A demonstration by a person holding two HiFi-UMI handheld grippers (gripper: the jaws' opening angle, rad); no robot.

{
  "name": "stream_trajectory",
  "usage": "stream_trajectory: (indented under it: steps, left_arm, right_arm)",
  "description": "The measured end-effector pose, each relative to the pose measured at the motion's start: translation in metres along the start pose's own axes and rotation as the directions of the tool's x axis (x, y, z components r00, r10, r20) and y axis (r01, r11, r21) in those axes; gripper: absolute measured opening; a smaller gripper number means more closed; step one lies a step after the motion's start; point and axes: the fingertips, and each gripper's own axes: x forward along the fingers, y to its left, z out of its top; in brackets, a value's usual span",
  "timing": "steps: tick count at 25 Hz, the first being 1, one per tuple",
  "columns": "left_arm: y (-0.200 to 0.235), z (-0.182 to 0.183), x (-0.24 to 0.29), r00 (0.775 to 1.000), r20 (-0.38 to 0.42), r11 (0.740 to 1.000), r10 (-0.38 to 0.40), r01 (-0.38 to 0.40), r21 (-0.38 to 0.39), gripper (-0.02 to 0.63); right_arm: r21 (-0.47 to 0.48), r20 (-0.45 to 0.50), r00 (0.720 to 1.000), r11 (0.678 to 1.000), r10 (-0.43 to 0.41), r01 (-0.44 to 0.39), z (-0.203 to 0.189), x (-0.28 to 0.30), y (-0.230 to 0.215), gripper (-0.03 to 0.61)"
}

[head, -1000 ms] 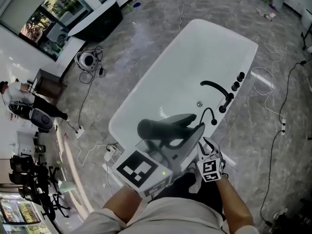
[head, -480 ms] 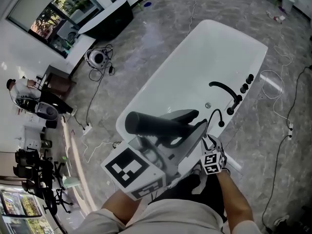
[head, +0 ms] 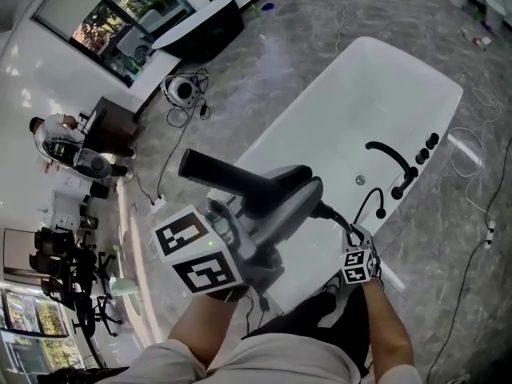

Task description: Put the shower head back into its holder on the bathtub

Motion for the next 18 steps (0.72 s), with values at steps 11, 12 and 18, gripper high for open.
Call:
stream_trajectory:
  steps: [11, 12, 18]
  left_arm:
    - [0.052, 0.031, -0.033, 0.993, 0.114, 0.974, -0.023, 0.048, -0.22, 0.095]
    - [0.052, 0.033, -0.034, 0.992, 0.121, 0.973, -0.025, 0.052, -0.225, 0.095]
    - [0.08, 0.031, -0.045, 0.986, 0.162, 0.955, 0.025, 0.025, -0.296, 0.095]
  right_arm:
    - [-0.043, 0.008, 1.0, 0.999, -0.028, 0.029, 0.016, 0.022, -0.016, 0.072]
    - [-0.045, 0.007, 1.0, 0.999, -0.023, 0.024, 0.016, 0.026, -0.015, 0.072]
    - [-0.012, -0.01, 1.0, 1.0, -0.021, 0.021, 0.009, 0.019, -0.02, 0.069]
